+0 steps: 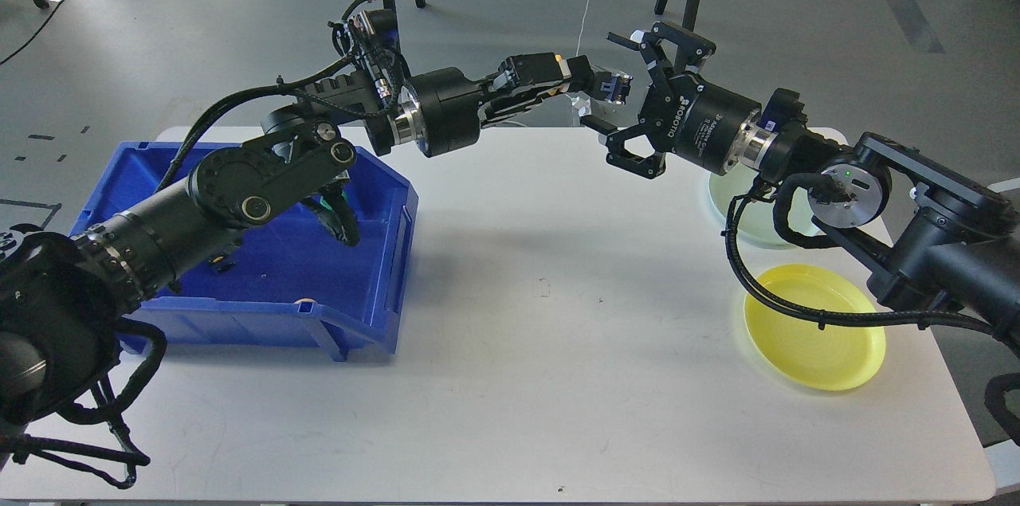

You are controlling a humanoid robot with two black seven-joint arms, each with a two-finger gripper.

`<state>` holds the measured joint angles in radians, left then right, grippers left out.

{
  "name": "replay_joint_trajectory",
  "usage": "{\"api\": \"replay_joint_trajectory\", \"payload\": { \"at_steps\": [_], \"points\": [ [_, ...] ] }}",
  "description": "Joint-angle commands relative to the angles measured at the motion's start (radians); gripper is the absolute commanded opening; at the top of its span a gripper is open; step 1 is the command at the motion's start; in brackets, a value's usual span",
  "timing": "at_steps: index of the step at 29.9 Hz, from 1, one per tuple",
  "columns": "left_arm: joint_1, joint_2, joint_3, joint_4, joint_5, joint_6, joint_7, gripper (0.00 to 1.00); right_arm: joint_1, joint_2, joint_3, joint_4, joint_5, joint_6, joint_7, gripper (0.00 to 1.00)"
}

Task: Pass button and place on color plate
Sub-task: 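Grasp the yellow button with the right gripper from the left gripper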

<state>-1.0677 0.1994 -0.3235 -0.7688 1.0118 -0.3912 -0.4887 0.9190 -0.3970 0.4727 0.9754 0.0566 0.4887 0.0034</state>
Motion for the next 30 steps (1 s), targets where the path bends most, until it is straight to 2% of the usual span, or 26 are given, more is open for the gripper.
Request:
{"api": "replay_joint_trajectory", "payload": {
  "at_steps": [1,4,6,10,19,23,25,27,30],
  "points": [
    [0.000,0.000,0.000,0.000,-0.001,0.000,0.000,0.11,-0.002,-0.003,0.000,0.009,-0.001,0.000,0.010,0.84],
    [0.000,0.000,0.000,0.002,-0.001,0.000,0.000,0.11,-0.003,-0.002,0.000,0.016,-0.001,0.000,0.027,0.60],
    [0.000,0.000,0.000,0.000,-0.002,0.000,0.000,0.11,-0.006,0.000,0.000,0.023,-0.003,0.000,0.038,0.48],
    [0.000,0.000,-0.002,0.000,-0.002,0.000,0.000,0.11,-0.009,-0.005,0.003,0.026,-0.004,0.000,0.044,0.43],
    [0.002,0.002,-0.005,0.002,-0.004,0.000,0.000,0.11,-0.019,-0.016,0.011,0.043,-0.001,0.000,0.061,0.43],
    [0.002,0.000,-0.005,0.002,-0.004,0.000,0.000,0.11,-0.019,-0.014,0.011,0.045,-0.001,0.000,0.061,0.40],
    [0.002,0.000,-0.005,0.002,-0.002,0.000,0.000,0.11,-0.019,-0.016,0.011,0.046,-0.001,0.000,0.061,0.36],
    [0.002,0.002,-0.006,0.002,-0.004,0.000,0.000,0.11,-0.019,-0.014,0.004,0.046,-0.003,0.000,0.061,0.28],
    [0.002,0.002,-0.005,0.002,-0.002,0.000,0.000,0.11,-0.017,-0.013,-0.002,0.046,-0.004,0.000,0.061,0.10]
  ]
}}
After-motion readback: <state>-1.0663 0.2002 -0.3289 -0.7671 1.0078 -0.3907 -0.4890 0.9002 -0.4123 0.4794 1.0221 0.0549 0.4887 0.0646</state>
